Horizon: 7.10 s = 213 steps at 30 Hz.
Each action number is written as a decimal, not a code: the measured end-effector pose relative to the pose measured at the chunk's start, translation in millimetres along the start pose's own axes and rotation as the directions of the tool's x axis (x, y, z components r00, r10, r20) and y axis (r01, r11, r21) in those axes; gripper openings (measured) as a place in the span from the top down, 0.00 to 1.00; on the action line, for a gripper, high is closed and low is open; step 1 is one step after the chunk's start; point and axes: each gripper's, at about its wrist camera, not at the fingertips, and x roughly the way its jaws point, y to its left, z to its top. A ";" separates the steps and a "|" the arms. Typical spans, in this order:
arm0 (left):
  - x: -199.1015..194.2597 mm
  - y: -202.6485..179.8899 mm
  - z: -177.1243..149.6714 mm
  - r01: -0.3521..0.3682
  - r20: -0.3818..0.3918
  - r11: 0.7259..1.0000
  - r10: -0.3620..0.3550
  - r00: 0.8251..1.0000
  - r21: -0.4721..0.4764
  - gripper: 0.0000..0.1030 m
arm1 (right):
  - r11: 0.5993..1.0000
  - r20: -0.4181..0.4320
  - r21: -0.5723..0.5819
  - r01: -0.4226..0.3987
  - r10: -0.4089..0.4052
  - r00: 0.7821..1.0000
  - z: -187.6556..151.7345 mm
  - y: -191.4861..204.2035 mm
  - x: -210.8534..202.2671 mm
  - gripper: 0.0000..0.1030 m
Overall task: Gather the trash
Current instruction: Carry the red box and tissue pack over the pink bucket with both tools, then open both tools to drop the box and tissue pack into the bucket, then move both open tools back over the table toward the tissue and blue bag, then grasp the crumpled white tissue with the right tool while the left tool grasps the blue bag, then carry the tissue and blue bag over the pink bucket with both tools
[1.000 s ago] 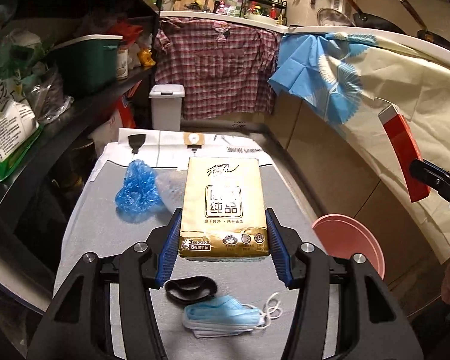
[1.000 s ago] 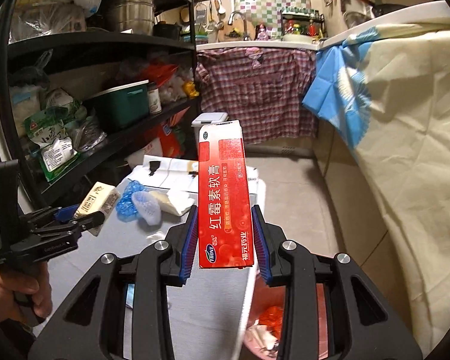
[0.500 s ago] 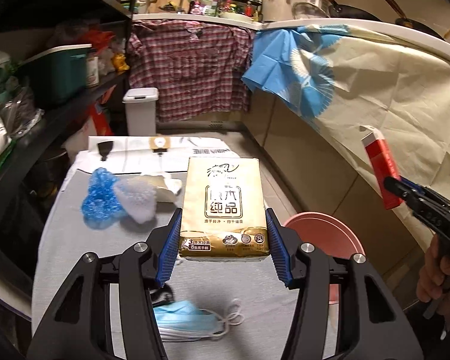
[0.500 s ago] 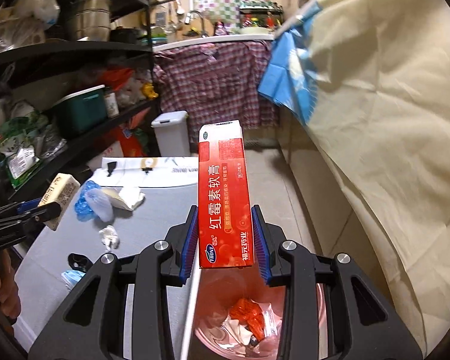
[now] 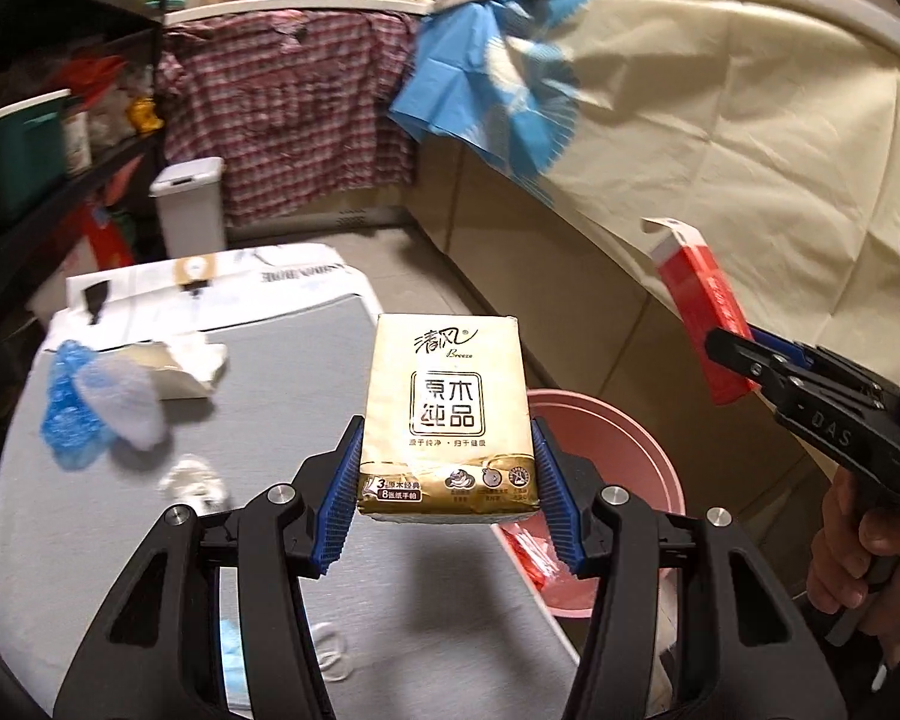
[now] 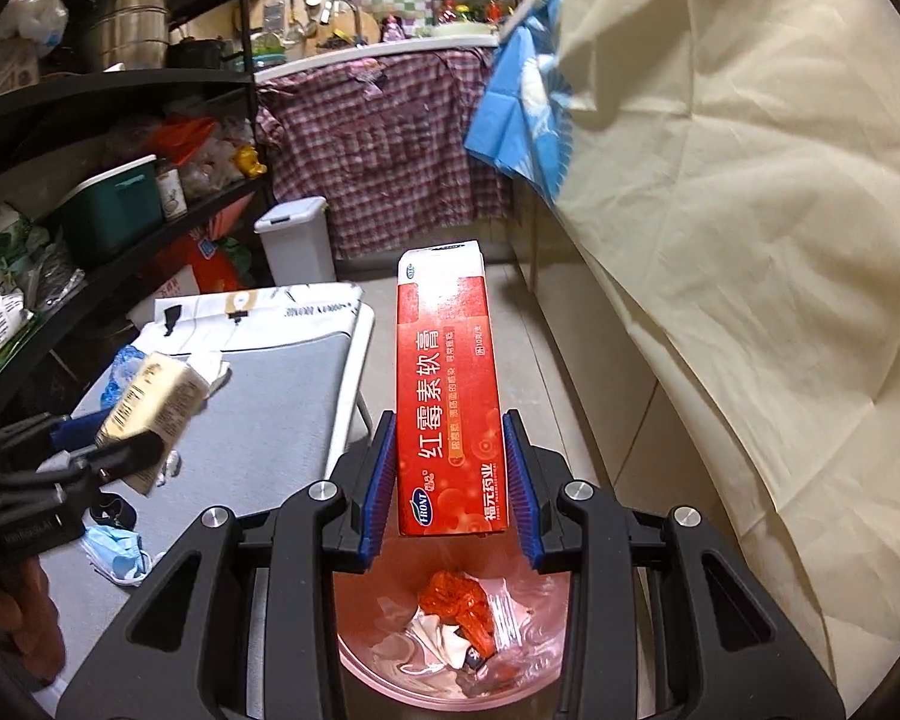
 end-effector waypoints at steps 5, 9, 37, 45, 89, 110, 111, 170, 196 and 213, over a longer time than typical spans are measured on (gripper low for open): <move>18.8 -26.6 -3.5 0.037 -0.025 0.998 -0.036 0.999 0.054 0.49 | 0.999 -0.051 0.049 0.005 -0.002 0.999 -2.7 -14.2 13.2 0.66; 31.5 -40.1 -4.1 0.059 -0.045 0.996 -0.056 0.997 0.069 0.49 | 0.998 -0.065 0.064 0.012 -0.008 0.998 -3.9 -16.8 17.5 0.66; 33.3 -41.1 2.7 0.072 -0.036 0.995 -0.070 0.997 0.065 0.47 | 0.998 -0.042 0.053 0.033 -0.031 0.999 -2.3 -11.5 17.1 0.48; 7.7 1.1 5.9 0.029 0.006 0.999 -0.030 1.000 0.021 0.47 | 0.999 0.017 0.046 -0.007 0.006 1.000 3.6 3.7 6.4 0.49; -23.3 293.6 -11.6 -0.306 -0.025 0.906 0.313 0.949 -0.293 0.77 | 0.886 -0.161 -0.120 -0.448 0.428 0.889 -23.4 240.3 130.4 0.80; 53.9 332.1 -25.4 -0.320 -0.136 0.899 0.291 0.947 -0.301 0.58 | 0.876 -0.344 -0.124 -0.467 0.403 0.848 -46.8 261.0 186.0 0.64; 55.2 331.3 -25.3 -0.325 -0.137 0.898 0.297 0.945 -0.296 0.58 | 0.875 -0.348 -0.126 -0.467 0.402 0.847 -47.6 261.5 186.9 0.64; -82.9 227.5 -1.0 -0.324 0.007 0.903 0.339 0.941 -0.280 0.97 | 0.905 -0.054 -0.172 -0.390 0.386 0.921 8.9 197.0 45.9 0.92; -104.6 136.3 -12.1 -0.211 0.049 0.957 0.225 0.973 -0.198 0.97 | 0.964 0.090 -0.144 -0.224 0.239 0.967 34.1 103.8 -42.0 0.92; -70.4 90.4 -4.6 -0.161 0.038 0.979 0.167 0.985 -0.126 0.97 | 0.993 0.085 -0.017 -0.121 0.122 0.989 11.0 37.2 -17.1 0.92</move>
